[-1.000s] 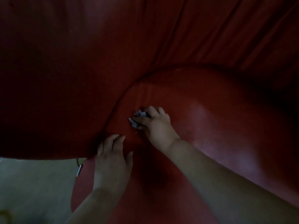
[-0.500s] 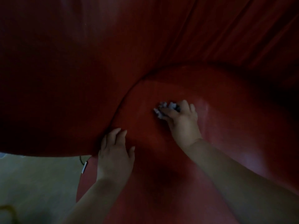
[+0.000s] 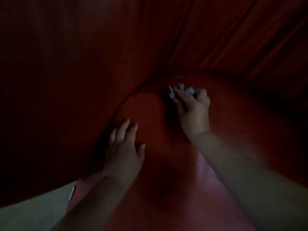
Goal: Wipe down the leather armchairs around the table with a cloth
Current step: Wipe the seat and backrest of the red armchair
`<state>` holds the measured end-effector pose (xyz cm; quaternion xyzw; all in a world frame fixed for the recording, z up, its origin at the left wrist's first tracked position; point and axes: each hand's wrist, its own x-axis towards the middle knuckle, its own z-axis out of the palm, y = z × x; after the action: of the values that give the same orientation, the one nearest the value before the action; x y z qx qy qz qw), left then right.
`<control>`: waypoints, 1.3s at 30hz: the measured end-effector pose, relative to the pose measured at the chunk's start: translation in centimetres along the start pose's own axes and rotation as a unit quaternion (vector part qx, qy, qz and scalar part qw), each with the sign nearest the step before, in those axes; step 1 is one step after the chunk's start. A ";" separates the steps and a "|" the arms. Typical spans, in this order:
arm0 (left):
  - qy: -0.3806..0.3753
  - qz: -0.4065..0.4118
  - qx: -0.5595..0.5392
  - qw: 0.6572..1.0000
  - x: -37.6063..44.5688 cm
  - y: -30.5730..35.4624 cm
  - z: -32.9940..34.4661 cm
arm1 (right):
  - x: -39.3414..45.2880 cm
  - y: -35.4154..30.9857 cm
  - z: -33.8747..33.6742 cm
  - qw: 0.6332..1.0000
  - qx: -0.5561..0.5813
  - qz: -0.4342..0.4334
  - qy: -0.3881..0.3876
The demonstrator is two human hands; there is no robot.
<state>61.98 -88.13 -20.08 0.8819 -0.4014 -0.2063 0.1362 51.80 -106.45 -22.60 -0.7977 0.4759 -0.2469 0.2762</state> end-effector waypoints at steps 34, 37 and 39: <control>-0.095 0.005 0.018 0.995 0.5 6.4 -7.5 | -2.8 -1.8 -6.1 0.972 0.060 0.129 -0.187; -0.058 0.013 0.019 0.998 -1.6 7.6 -10.0 | -3.6 -4.1 -8.5 0.971 0.103 0.130 -0.172; -0.026 0.017 0.022 0.999 -3.0 8.4 -11.9 | -3.7 -6.0 -10.1 0.972 0.122 0.120 -0.163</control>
<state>60.35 -90.28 -5.49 0.8721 -0.4243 -0.2177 0.1094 47.33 -102.86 -11.65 -0.7243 0.4830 -0.1346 0.4732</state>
